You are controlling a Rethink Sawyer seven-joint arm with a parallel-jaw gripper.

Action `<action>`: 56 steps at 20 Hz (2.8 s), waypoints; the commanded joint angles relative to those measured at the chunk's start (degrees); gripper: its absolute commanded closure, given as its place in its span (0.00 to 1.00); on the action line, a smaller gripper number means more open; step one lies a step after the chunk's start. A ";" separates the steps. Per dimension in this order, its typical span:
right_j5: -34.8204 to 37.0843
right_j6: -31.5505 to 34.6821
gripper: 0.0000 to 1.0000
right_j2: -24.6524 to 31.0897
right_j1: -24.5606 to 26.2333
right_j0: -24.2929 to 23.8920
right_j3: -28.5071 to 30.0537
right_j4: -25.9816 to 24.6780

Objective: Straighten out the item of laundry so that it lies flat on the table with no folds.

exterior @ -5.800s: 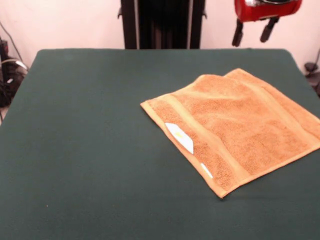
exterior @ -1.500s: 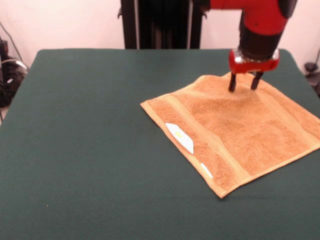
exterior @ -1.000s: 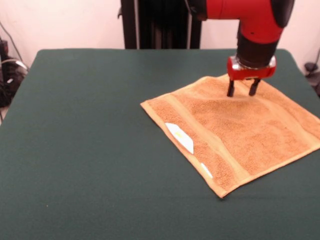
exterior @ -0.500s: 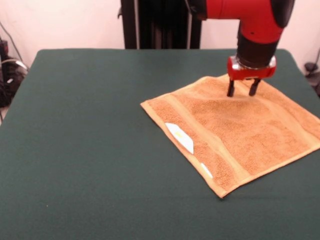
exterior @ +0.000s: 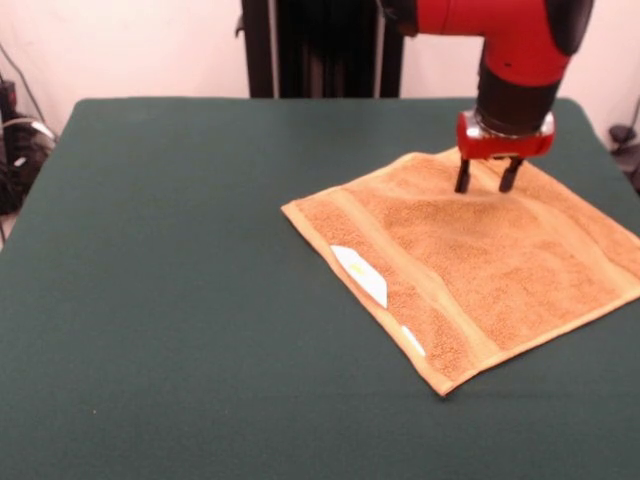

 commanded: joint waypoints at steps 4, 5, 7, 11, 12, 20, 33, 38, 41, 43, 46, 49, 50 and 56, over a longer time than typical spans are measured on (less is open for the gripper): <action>-8.12 22.25 0.00 3.94 5.66 7.06 1.99 9.52; -8.00 22.19 0.00 3.79 5.70 7.26 1.86 9.88; -7.91 21.49 0.00 3.68 5.98 7.10 1.49 10.02; -6.35 18.69 0.00 3.25 6.26 5.77 0.31 8.75; -6.09 18.47 0.00 3.18 6.20 5.64 0.22 8.55; 6.39 11.95 0.00 0.25 0.24 2.99 -2.51 4.66; 42.14 6.72 0.00 -2.46 -11.83 0.96 -15.67 -3.01; 44.91 5.80 0.00 -0.91 -12.38 -0.65 -17.06 -4.20; 44.76 5.15 0.00 -0.28 -12.78 -1.50 -16.60 -4.69; 44.92 4.12 0.00 0.00 -13.25 -2.28 -16.55 -5.29; 46.10 2.75 0.00 0.22 -13.49 -3.47 -17.80 -6.29; 46.10 2.79 0.00 0.49 -13.36 -3.90 -18.18 -6.57; 45.95 2.96 0.00 0.57 -13.37 -3.95 -18.11 -6.57; 44.80 3.21 0.00 1.05 -13.32 -4.15 -17.24 -6.81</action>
